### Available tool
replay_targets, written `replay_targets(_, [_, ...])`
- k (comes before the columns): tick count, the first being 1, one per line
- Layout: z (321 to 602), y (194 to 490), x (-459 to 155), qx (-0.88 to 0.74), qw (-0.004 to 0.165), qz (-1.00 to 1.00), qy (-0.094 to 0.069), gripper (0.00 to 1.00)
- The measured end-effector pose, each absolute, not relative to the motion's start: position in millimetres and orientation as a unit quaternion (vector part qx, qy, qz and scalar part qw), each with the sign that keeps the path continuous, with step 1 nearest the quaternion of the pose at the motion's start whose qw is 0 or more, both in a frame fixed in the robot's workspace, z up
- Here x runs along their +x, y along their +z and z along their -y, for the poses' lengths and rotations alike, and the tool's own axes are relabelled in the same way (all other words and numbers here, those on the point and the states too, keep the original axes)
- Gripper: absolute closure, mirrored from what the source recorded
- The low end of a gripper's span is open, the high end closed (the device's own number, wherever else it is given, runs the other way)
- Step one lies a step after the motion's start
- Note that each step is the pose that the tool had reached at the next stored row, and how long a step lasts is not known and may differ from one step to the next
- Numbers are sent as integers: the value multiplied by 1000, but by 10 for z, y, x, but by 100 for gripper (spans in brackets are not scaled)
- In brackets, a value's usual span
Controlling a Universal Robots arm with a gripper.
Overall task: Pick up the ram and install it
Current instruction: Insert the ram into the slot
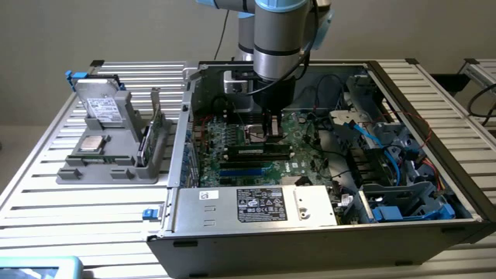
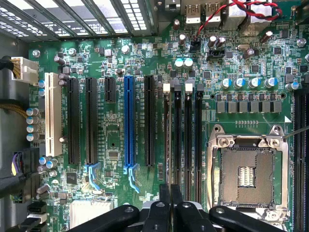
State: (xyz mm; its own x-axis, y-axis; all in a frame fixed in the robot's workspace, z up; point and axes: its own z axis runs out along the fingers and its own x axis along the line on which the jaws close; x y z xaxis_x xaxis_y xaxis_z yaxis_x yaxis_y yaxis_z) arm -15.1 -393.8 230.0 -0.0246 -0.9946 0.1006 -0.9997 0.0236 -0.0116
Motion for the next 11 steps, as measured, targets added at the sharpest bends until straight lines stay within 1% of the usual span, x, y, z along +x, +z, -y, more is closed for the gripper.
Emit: replay_targets(11, [3952,2342,-145,698,32,715,39,88])
